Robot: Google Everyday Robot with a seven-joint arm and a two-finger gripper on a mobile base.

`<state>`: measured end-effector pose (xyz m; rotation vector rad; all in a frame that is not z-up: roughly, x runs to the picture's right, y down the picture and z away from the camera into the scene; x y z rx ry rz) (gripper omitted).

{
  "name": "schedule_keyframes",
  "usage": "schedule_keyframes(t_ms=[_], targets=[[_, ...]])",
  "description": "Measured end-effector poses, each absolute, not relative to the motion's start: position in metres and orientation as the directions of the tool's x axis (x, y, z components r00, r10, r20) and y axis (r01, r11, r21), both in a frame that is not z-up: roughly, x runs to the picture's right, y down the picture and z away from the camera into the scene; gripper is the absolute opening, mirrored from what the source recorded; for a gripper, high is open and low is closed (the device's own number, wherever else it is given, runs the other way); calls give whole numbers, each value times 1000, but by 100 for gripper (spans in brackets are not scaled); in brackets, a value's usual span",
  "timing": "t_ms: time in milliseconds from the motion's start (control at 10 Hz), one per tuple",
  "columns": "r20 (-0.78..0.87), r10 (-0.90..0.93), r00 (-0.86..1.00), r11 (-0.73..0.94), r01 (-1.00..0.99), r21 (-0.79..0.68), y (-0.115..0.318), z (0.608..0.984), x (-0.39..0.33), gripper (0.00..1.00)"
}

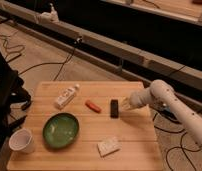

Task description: Push the eraser across the table

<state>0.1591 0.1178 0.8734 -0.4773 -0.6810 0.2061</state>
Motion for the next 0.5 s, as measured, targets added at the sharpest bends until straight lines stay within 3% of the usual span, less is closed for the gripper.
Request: schedule_keyframes(t_ms=[500], targets=[[550,401,732,845,-64,-531,130,902,156,0]])
